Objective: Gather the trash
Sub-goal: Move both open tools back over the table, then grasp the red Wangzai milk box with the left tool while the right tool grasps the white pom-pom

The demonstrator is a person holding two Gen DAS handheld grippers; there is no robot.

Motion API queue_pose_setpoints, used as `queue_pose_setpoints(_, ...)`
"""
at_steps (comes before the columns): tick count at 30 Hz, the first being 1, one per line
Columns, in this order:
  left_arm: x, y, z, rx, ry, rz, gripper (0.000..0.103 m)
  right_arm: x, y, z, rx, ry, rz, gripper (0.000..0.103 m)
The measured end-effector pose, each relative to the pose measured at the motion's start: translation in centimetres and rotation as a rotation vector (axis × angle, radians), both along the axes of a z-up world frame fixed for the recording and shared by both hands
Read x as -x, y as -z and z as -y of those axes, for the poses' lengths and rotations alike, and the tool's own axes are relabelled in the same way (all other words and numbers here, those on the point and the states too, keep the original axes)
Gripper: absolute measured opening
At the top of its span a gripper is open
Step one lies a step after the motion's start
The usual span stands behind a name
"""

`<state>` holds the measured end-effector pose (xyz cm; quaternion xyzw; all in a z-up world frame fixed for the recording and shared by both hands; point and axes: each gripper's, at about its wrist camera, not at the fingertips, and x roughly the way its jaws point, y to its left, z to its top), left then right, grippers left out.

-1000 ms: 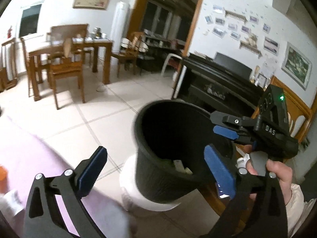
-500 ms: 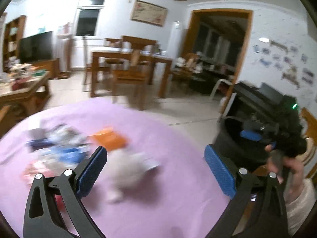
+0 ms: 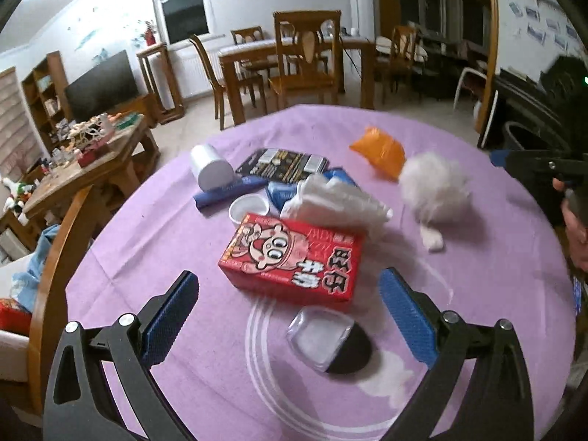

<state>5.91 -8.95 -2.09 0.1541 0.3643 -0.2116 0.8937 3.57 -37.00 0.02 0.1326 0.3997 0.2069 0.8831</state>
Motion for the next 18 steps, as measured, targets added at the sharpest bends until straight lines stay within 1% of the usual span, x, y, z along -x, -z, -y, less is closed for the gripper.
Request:
queue_pose_setpoints(1, -0.4, 0.4, -0.2, -0.009, 0.0, -0.004, 0.098, -0.6, 0.4, -0.6, 0.015, -0.007, -0.008, 0.097)
queue_pose_setpoints(3, -1.2, 1.0, -0.3, -0.027, -0.003, -0.047, 0.098, -1.2, 1.6, -1.2, 0.04, -0.014, -0.03, 0.097)
queue_pose_setpoints(5, -1.5, 1.3, -0.8, -0.02, -0.002, -0.067, 0.098, -2.4, 2.4, -2.0, 0.048, -0.016, -0.058, 0.097)
queue_pose_setpoints(9, -2.3, 1.3, -1.5, -0.007, -0.007, -0.075, 0.098, -3.5, 3.9, -3.0, 0.058, -0.016, -0.093, 0.097)
queue_pose_setpoints(14, -2.9, 1.5, -2.1, 0.039, -0.005, -0.11, 0.098, -4.0, 4.4, -3.4, 0.072, -0.009, -0.094, 0.097)
queue_pose_setpoints(18, -3.5, 2.0, -1.8, 0.037, -0.006, -0.144, 0.098, -4.1, 4.8, -4.0, 0.095, -0.012, -0.091, 0.097)
